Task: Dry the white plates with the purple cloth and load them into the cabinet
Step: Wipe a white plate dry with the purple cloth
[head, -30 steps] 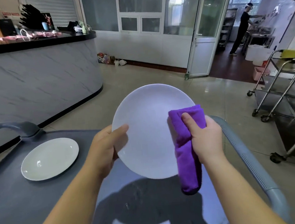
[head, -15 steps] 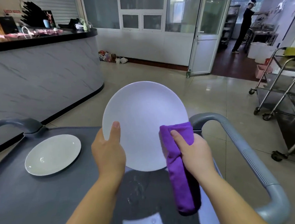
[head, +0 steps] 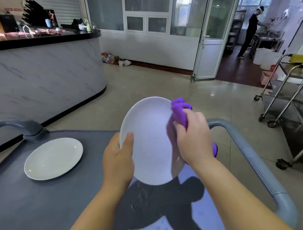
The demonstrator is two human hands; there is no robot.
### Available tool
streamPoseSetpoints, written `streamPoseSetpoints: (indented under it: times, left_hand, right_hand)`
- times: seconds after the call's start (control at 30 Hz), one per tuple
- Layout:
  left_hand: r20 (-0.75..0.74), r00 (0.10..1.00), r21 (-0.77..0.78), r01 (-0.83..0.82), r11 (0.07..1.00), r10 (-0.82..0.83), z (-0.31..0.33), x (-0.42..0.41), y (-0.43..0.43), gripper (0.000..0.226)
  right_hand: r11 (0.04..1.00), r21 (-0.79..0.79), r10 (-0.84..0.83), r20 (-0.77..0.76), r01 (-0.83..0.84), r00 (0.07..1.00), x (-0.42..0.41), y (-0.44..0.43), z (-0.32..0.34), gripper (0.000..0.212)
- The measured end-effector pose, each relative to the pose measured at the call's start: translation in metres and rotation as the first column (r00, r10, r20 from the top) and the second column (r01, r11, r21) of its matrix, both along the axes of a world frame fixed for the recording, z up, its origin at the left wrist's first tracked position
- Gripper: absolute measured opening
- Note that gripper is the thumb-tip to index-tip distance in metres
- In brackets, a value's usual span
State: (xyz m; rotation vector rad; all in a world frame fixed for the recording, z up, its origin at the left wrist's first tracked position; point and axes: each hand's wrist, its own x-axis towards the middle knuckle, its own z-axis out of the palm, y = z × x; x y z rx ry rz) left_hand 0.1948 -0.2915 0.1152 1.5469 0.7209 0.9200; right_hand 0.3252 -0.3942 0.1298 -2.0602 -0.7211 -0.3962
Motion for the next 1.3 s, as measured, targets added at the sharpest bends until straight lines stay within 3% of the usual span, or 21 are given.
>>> streamPoseSetpoints:
  times: [0.07, 0.13, 0.27, 0.37, 0.47, 0.67, 0.77, 0.93, 1.0, 1.13, 1.2, 1.3]
  left_hand:
    - [-0.012, 0.999, 0.028, 0.04, 0.999, -0.04, 0.001, 0.001, -0.002, 0.023]
    - [-0.015, 0.999, 0.033, 0.049, 0.998, -0.049, 0.001, 0.001, 0.001, 0.022]
    - [-0.023, 0.999, 0.02, 0.032, 0.999, -0.031, 0.0, 0.001, 0.008, 0.024]
    - [-0.01, 1.0, -0.025, -0.01, 1.0, 0.01, 0.001, 0.002, 0.014, 0.026]
    - [-0.025, 0.998, -0.067, -0.051, 0.996, 0.05, 0.002, 0.001, 0.02, 0.027]
    - [-0.03, 0.999, -0.317, -0.03, 0.948, 0.022, 0.012, 0.008, 0.021, 0.022]
    - [0.01, 1.0, -0.469, 0.025, 0.883, -0.022, 0.014, 0.014, 0.02, 0.015]
    - [0.049, 0.99, -0.541, 0.135, 0.83, -0.129, 0.018, 0.017, 0.015, 0.018]
    - [0.064, 0.982, -0.531, 0.183, 0.827, -0.176, 0.021, 0.017, 0.015, 0.017]
    - [0.036, 0.963, -0.505, 0.248, 0.827, -0.267, 0.025, 0.017, 0.015, 0.034]
    - [-0.064, 0.952, -0.446, 0.243, 0.861, -0.301, 0.025, 0.015, 0.016, 0.049]
    - [-0.187, 0.969, -0.151, 0.137, 0.979, -0.164, 0.02, 0.013, 0.026, 0.068]
  right_hand:
    - [0.996, -0.083, 0.052, 0.213, -0.035, 0.976, -0.004, 0.013, -0.013, 0.028]
    - [0.995, -0.072, 0.095, 0.307, -0.076, 0.947, -0.005, 0.02, -0.023, 0.033]
    - [0.946, -0.083, 0.324, 0.322, -0.315, 0.89, -0.003, 0.019, -0.039, 0.032]
    - [0.829, -0.189, 0.56, 0.255, -0.527, 0.788, -0.007, 0.009, -0.045, 0.032]
    - [0.744, -0.289, 0.66, 0.18, -0.602, 0.73, -0.008, -0.007, -0.056, 0.042]
    - [0.805, -0.34, 0.548, 0.114, -0.485, 0.829, -0.009, -0.035, -0.073, 0.049]
    - [0.873, -0.332, 0.444, 0.241, -0.357, 0.863, -0.008, -0.031, -0.071, 0.047]
    - [0.946, -0.211, 0.316, 0.423, -0.248, 0.849, 0.001, -0.032, -0.063, 0.055]
    - [0.938, -0.201, 0.342, 0.426, -0.281, 0.838, 0.007, -0.038, -0.056, 0.048]
    - [0.89, -0.244, 0.453, 0.364, -0.386, 0.814, 0.016, -0.048, -0.034, 0.01]
    - [0.876, -0.238, 0.476, 0.278, -0.42, 0.834, 0.016, -0.052, -0.026, 0.014]
    - [0.878, -0.08, 0.474, -0.005, -0.472, 0.881, 0.015, -0.058, -0.014, 0.025]
